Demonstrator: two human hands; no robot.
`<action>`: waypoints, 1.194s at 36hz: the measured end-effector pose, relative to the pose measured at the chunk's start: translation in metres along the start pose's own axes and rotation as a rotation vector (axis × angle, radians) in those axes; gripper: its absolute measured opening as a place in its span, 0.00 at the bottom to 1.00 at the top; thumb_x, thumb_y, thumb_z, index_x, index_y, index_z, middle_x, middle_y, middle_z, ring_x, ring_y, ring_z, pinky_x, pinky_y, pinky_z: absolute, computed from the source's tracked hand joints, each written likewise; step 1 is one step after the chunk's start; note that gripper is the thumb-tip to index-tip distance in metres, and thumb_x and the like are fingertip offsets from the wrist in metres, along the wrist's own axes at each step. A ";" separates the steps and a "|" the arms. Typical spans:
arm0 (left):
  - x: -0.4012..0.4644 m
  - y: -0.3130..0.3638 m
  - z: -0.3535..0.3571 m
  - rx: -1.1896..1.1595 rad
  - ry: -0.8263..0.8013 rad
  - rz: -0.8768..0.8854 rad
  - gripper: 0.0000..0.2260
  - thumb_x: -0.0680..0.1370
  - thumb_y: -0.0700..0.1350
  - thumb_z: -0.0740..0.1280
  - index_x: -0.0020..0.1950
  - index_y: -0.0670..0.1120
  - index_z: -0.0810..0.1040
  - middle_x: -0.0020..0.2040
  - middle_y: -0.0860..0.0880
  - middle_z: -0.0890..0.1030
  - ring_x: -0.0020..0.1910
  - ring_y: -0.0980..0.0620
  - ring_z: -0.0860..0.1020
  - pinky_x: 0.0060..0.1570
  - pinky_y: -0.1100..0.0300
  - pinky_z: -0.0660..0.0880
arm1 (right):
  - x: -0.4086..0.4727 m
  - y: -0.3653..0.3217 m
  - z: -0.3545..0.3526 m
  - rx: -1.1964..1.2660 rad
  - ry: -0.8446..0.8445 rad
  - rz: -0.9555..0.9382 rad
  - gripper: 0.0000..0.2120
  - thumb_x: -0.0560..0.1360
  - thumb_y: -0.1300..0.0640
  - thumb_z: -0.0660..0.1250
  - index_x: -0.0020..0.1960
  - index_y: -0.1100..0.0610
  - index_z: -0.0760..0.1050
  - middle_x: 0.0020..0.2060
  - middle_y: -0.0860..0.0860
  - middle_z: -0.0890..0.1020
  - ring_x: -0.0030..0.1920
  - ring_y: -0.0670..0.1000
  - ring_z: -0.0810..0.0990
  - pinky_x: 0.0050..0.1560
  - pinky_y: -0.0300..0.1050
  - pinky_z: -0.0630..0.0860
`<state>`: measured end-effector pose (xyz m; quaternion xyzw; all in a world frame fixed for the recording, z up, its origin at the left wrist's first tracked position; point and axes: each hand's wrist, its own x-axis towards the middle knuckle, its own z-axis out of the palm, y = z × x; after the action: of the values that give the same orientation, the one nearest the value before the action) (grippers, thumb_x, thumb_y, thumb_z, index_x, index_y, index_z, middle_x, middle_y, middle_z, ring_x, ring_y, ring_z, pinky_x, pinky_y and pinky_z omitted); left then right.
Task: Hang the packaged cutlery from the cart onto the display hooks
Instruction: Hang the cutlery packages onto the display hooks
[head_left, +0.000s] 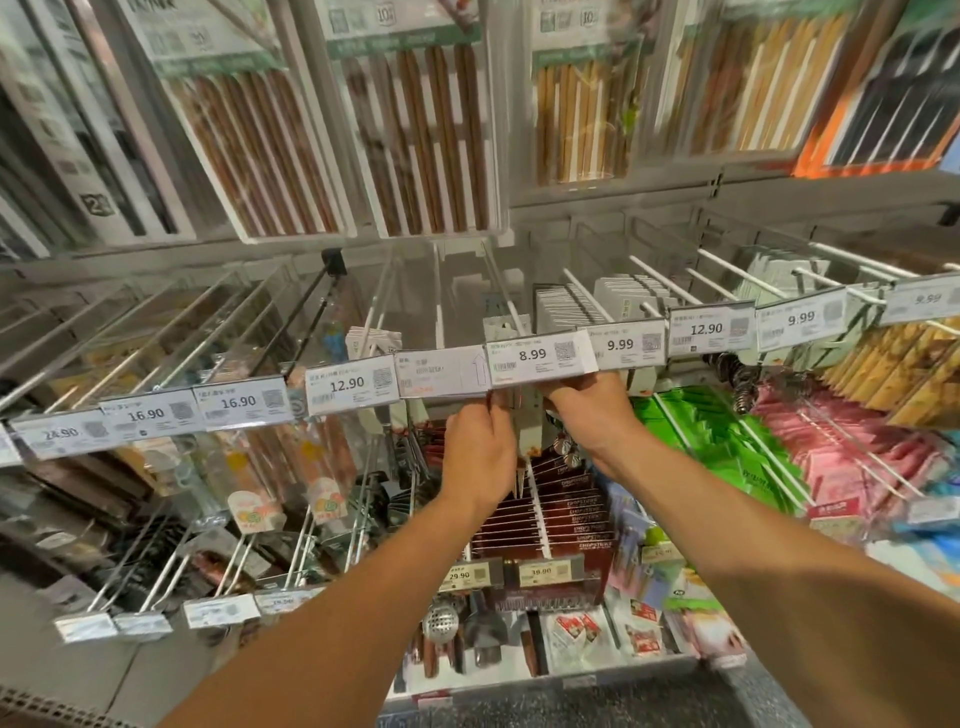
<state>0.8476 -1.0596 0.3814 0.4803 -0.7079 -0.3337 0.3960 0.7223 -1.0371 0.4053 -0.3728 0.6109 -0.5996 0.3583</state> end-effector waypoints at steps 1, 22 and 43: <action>-0.001 0.000 0.000 -0.005 -0.007 -0.004 0.21 0.85 0.47 0.54 0.32 0.46 0.69 0.28 0.49 0.72 0.27 0.53 0.69 0.32 0.57 0.65 | -0.002 -0.002 -0.001 -0.014 -0.010 0.001 0.17 0.75 0.67 0.69 0.63 0.55 0.78 0.57 0.48 0.83 0.60 0.49 0.79 0.67 0.50 0.73; -0.002 0.006 0.001 0.015 0.022 0.035 0.21 0.85 0.46 0.55 0.31 0.45 0.69 0.27 0.49 0.72 0.25 0.52 0.70 0.28 0.58 0.64 | -0.002 -0.001 0.006 -0.104 0.069 0.034 0.19 0.74 0.69 0.65 0.61 0.54 0.78 0.50 0.48 0.83 0.54 0.51 0.80 0.57 0.46 0.76; 0.029 0.018 -0.003 0.318 -0.313 -0.340 0.23 0.87 0.46 0.46 0.66 0.33 0.73 0.66 0.35 0.76 0.66 0.38 0.73 0.62 0.54 0.69 | -0.010 0.009 0.014 -0.323 0.100 0.050 0.07 0.77 0.59 0.66 0.54 0.56 0.79 0.44 0.52 0.83 0.43 0.51 0.80 0.40 0.41 0.75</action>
<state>0.8365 -1.0818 0.4049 0.5909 -0.7131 -0.3504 0.1396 0.7389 -1.0349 0.3962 -0.3798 0.7254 -0.5022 0.2779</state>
